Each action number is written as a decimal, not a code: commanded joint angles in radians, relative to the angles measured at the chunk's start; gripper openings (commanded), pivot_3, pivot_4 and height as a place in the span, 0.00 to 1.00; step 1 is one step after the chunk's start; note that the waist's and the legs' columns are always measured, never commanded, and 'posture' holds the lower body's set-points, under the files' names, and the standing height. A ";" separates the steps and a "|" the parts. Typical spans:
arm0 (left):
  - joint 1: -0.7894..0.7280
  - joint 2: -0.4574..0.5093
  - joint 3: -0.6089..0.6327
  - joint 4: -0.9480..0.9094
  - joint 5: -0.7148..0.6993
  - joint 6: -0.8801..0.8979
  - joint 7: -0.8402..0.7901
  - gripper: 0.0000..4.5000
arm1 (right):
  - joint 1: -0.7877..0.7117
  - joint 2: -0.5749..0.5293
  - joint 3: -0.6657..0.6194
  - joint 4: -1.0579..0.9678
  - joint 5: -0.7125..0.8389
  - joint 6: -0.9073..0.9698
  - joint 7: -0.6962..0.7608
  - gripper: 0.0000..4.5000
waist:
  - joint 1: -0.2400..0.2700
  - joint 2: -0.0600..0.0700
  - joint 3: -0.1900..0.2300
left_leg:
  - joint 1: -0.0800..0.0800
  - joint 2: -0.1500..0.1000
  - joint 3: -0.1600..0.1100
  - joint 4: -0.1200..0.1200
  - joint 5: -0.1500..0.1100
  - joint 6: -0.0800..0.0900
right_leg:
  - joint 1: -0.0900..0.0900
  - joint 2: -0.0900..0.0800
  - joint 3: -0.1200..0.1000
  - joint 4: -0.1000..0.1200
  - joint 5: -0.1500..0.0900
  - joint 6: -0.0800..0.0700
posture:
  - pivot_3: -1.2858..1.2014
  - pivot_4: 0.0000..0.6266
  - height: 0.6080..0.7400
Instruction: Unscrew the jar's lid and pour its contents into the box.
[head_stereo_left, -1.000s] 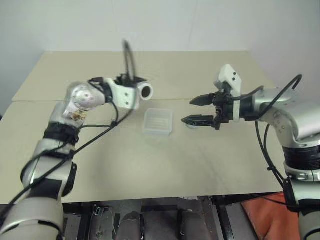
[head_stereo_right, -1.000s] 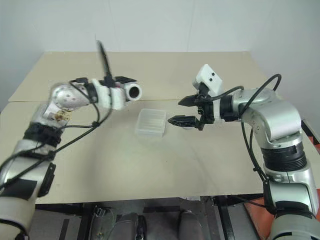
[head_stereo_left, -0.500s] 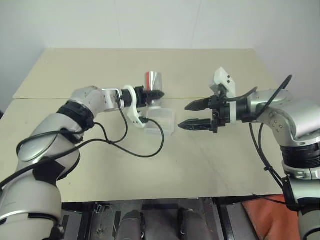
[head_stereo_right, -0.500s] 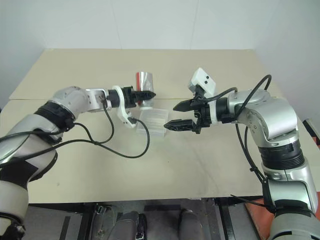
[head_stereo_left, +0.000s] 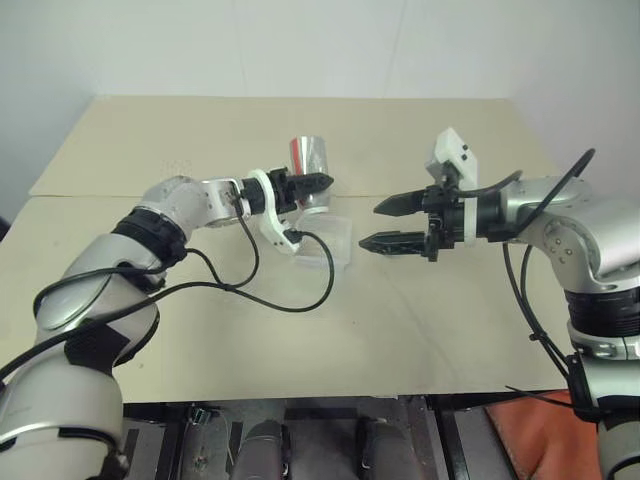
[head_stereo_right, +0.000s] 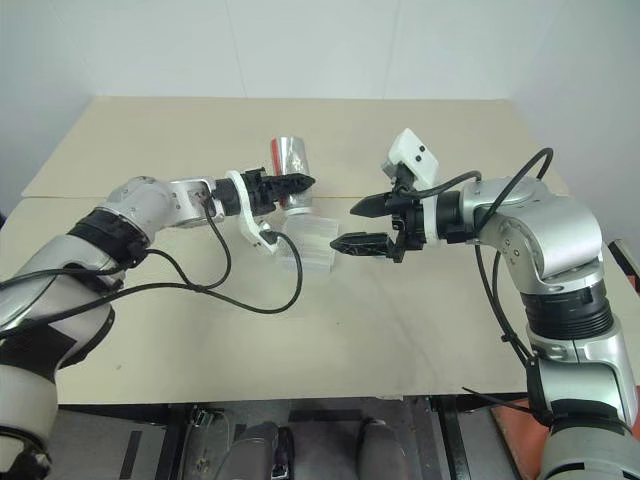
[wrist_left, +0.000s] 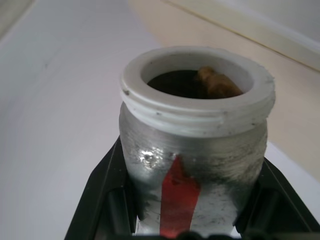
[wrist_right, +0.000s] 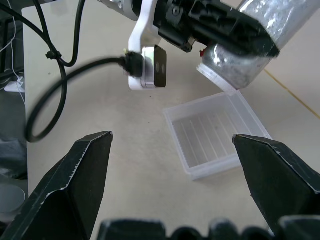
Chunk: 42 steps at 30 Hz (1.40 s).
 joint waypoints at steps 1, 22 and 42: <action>0.029 0.059 0.166 0.015 -0.262 -0.077 -0.172 0.44 | 0.019 -0.021 -0.051 -0.045 0.012 -0.015 -0.012 0.99 | -0.005 0.000 0.000 | 0.000 0.000 0.000 0.001 0.000 0.000 | 0.000 0.000 0.000 0.001 0.000 0.000 | 0.52 0.24 1.00; 0.523 -0.166 0.884 -0.637 -1.559 1.238 -1.006 0.44 | 0.034 0.019 -0.092 -0.023 0.018 -0.059 -0.055 0.99 | -0.020 0.000 0.000 | 0.007 0.000 -0.001 0.010 -0.002 0.003 | 0.009 0.000 0.002 0.007 0.000 0.001 | 0.52 0.24 1.00; 0.090 -0.007 0.193 -0.173 -0.434 0.017 -0.745 0.44 | 0.037 0.033 -0.094 -0.045 0.034 -0.045 -0.067 0.99 | 0.004 0.001 0.000 | 0.008 -0.001 -0.002 0.009 -0.003 0.005 | 0.016 0.000 0.000 -0.002 0.002 0.000 | 0.52 0.24 1.00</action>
